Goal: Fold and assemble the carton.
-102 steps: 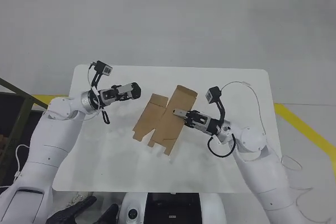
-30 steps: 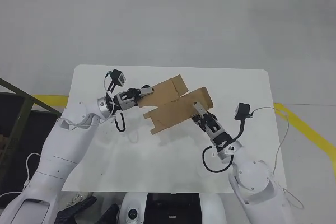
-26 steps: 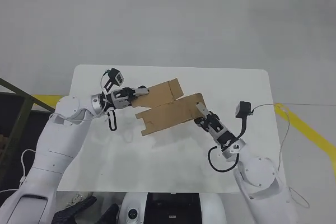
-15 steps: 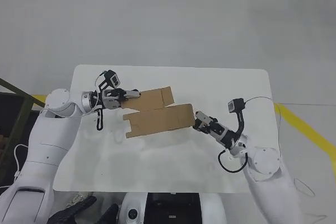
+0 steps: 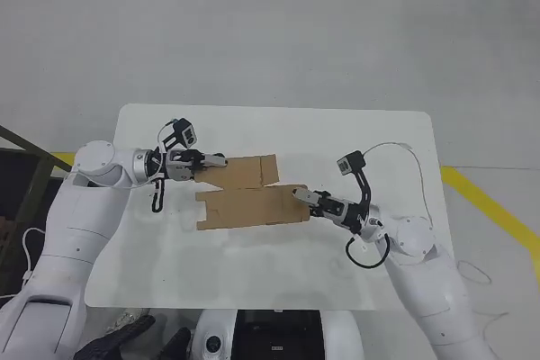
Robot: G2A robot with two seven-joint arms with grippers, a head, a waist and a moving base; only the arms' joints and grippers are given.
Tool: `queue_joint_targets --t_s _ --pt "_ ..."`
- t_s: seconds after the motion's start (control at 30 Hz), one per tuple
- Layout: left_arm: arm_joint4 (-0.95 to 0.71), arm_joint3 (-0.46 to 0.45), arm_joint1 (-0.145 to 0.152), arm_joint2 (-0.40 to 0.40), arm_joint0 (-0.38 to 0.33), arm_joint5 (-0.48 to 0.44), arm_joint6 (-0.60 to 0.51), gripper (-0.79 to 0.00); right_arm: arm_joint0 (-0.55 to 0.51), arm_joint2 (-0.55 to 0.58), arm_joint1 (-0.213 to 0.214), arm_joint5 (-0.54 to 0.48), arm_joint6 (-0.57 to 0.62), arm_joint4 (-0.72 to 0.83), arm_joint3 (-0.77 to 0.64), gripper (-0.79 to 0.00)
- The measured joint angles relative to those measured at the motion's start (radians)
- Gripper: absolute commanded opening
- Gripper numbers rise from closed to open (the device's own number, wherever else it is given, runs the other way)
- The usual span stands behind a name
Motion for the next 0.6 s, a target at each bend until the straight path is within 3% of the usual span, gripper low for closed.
queue_joint_targets --t_s 0.07,0.17,0.33,0.5,0.57,0.6 --pt "-0.001 0.004 0.0 0.003 -0.004 0.0 -0.003 -0.785 0.006 -0.006 0.001 -0.003 0.013 0.007 0.002 -0.406" --pt "-0.002 0.01 -0.001 0.009 -0.01 -0.004 -0.005 -0.785 0.013 -0.011 0.003 -0.002 0.034 0.014 0.006 -0.465" --pt "-0.007 0.015 -0.002 0.018 -0.017 -0.008 -0.008 -0.785 0.022 -0.016 0.008 0.011 0.06 0.017 0.009 -0.631" --pt "-0.011 0.011 -0.003 0.023 -0.022 -0.021 -0.008 -0.785 0.033 -0.029 0.011 0.022 0.074 0.015 0.013 -0.68" --pt "-0.015 0.008 -0.003 0.023 -0.023 -0.027 -0.013 -0.785 0.037 -0.034 0.012 0.024 0.076 0.019 0.016 -0.779" --pt "-0.019 0.007 -0.003 0.023 -0.023 -0.03 -0.014 -0.785 0.038 -0.036 0.012 0.024 0.076 0.023 0.018 -0.785"
